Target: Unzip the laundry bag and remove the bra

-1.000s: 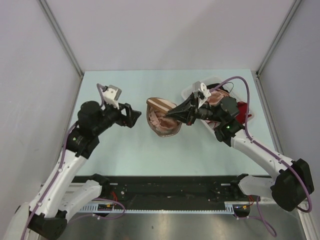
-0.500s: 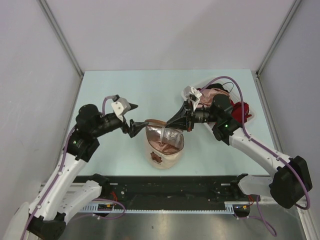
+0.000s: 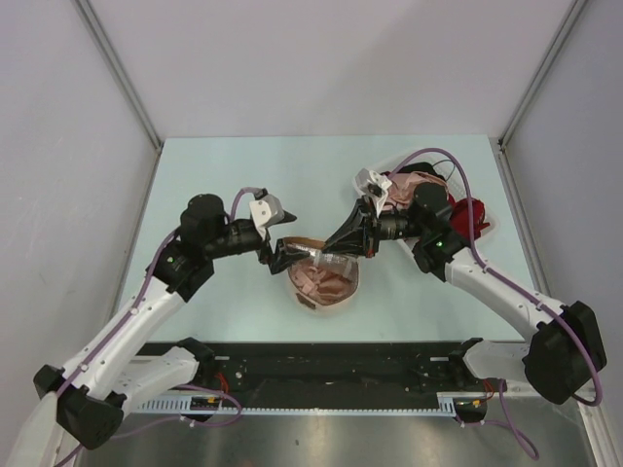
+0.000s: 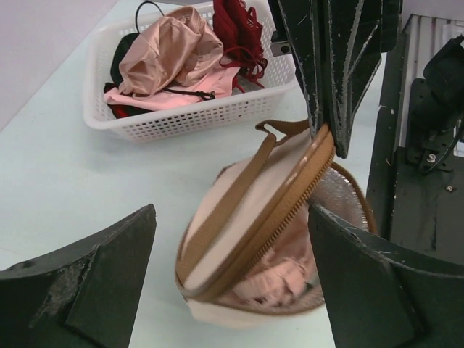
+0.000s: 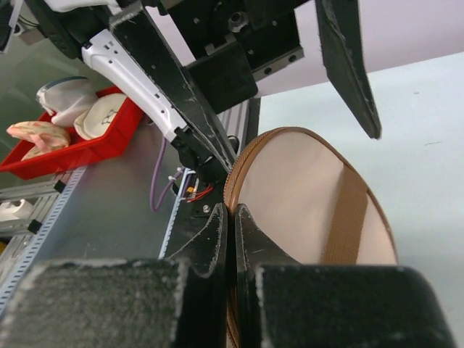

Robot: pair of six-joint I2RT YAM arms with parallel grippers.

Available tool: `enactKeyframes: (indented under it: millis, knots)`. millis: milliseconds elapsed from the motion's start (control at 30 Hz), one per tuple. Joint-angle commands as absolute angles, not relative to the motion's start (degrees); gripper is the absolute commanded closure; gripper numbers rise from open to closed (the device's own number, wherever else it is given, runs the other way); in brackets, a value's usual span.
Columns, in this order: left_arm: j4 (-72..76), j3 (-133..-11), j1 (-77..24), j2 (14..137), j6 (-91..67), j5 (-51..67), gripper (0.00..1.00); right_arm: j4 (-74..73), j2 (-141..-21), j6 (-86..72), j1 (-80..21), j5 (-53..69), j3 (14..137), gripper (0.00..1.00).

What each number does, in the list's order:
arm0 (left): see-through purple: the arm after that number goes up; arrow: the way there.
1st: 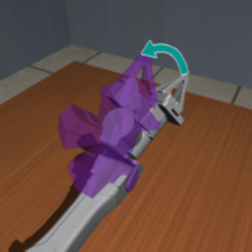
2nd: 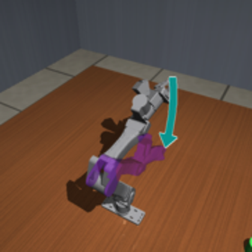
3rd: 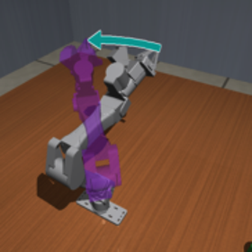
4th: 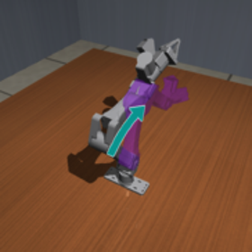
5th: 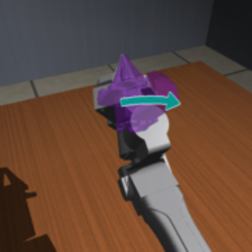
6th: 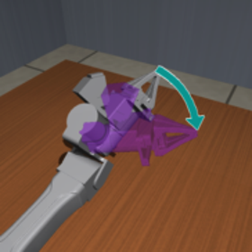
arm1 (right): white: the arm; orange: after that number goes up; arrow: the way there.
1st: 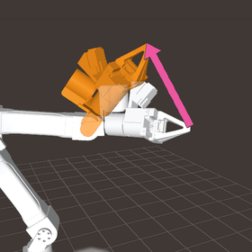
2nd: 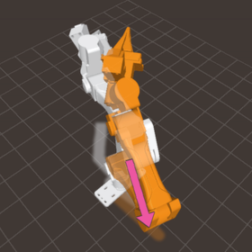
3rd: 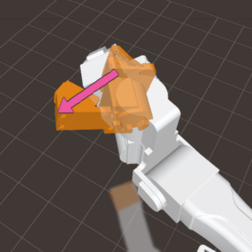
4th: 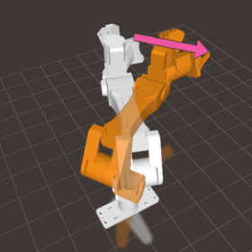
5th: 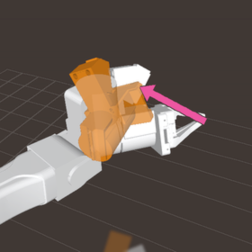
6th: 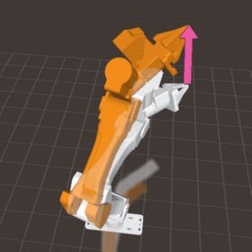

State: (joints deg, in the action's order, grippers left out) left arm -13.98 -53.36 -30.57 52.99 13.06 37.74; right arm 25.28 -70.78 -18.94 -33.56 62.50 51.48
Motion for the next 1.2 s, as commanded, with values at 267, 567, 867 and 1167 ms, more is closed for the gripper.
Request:
enactKeyframes:
  millis: [267,567,867,1167]
  knots:
    - [-14.9,-58.4,-32.5,58.8,13.9,37.1,1.00,24.1,-68.1,-25.7,-28.4,54.3,54.4,0.25]
    - [-5.5,-50.6,-34.3,46.3,-1.8,18.0,1.00,0.3,-50.8,-21.4,-32.8,17.4,54.3,0.00]
    - [-5.7,-45.5,-34.5,42.4,-8.3,11.3,0.99,-5.9,-55.6,-20.7,-53.7,-2.0,54.3,0.57]
    - [-5.1,-42.5,-34.5,43.0,-15.0,7.0,1.00,-6.9,-68.2,-22.6,-58.5,-11.7,54.4,0.74]
